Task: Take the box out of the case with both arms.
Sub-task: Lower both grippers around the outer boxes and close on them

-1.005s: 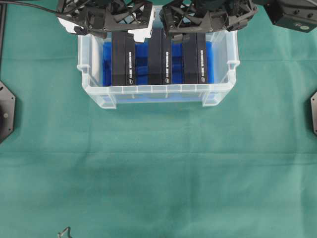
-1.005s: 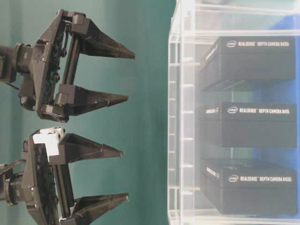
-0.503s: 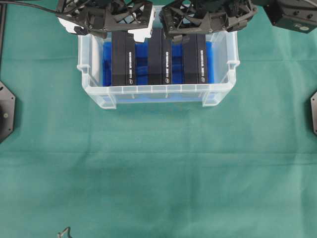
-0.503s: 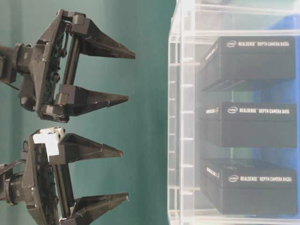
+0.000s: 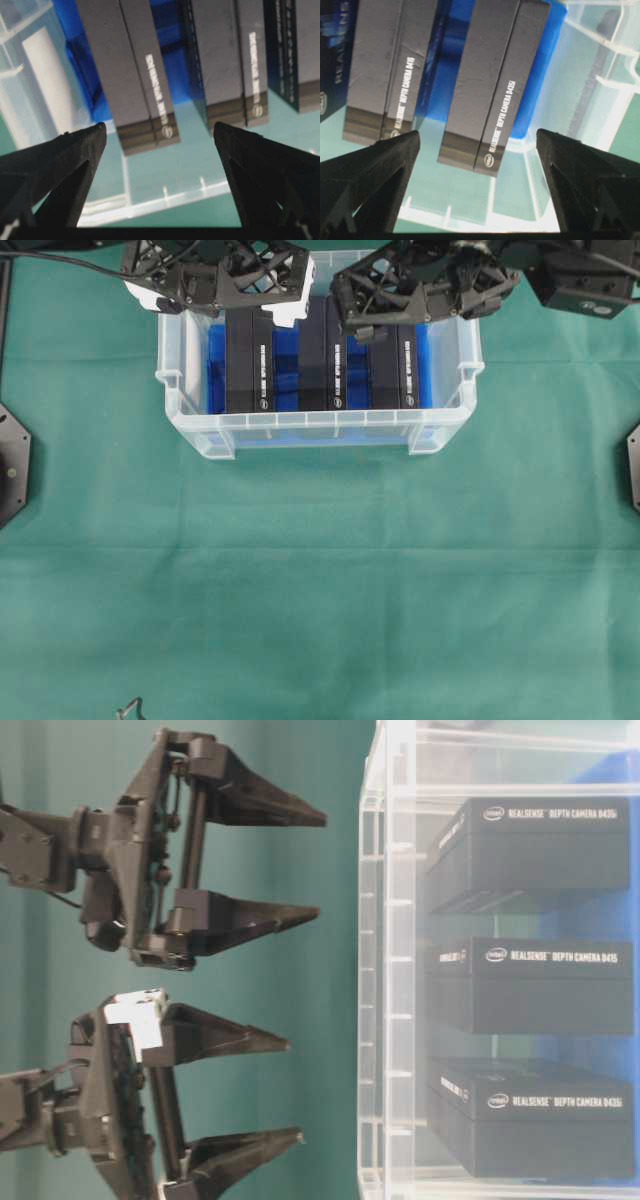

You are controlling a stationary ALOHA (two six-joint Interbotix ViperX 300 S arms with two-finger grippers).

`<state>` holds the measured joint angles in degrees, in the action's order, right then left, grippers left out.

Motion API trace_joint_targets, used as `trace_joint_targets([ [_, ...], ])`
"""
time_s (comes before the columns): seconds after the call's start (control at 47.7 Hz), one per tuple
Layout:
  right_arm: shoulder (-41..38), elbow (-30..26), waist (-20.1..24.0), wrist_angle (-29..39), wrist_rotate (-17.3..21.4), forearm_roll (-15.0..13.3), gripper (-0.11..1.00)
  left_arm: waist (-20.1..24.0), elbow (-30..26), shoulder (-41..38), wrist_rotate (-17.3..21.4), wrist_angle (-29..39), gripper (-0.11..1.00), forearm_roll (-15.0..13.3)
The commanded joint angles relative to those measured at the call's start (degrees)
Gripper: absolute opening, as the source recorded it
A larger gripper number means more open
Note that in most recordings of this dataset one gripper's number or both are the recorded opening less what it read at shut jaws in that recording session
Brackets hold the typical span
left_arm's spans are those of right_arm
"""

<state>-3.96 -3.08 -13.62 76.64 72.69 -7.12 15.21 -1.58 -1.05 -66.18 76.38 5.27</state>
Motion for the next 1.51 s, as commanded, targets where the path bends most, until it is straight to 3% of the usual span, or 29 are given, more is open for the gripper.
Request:
trace_joint_targets([
  [0.0, 0.70, 0.70, 0.09, -2.02, 0.53, -0.18, 0.94, -0.18, 0.79, 1.05, -0.53, -1.67, 0.89, 0.62],
  [0.503, -1.05, 7.03, -0.09, -9.76, 2.29, -0.35, 0.94, 0.09, 9.05, 0.00, -1.41, -9.23, 0.89, 0.62],
  [0.984, -3.16, 10.90, -0.09, -12.57, 2.29, -1.41, 0.94, 0.18, 14.41, -2.20, -3.78, -15.47, 0.89, 0.62],
  [1.487, -3.25, 13.80, -0.26, -14.77, 2.55, -0.97, 0.94, 0.79, 15.56, -3.60, -3.87, -16.70, 0.89, 0.62],
])
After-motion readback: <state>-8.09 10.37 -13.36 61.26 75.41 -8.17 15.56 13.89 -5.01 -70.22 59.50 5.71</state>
